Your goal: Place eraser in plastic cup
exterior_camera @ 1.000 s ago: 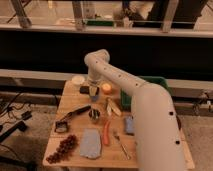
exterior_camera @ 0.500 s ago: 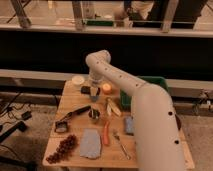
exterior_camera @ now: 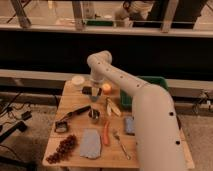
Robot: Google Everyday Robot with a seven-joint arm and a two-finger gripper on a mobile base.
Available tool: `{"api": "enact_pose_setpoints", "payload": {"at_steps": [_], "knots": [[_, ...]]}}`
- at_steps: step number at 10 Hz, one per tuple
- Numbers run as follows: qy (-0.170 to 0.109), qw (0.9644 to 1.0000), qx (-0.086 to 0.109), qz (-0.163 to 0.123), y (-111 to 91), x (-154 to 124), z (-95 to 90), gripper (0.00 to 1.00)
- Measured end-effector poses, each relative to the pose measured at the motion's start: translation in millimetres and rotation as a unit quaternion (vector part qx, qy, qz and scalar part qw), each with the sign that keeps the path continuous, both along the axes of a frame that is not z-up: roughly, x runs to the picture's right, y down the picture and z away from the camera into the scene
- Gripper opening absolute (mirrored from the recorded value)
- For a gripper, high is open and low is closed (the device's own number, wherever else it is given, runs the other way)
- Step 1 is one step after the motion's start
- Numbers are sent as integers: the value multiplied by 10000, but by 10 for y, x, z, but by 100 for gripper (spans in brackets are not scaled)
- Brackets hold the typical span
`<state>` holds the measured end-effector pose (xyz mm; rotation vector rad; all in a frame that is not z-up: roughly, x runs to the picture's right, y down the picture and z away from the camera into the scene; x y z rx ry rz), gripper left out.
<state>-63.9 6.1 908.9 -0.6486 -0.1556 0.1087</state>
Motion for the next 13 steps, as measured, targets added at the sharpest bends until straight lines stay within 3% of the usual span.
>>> {"api": "enact_pose_setpoints", "payload": {"at_steps": [1,3,13], "knots": [[19,10000,10,-9,-3,15,8,16],[22,10000,11,-8,-4,20,8,21],[17,10000,11,-12,-5,8,7,21]]}}
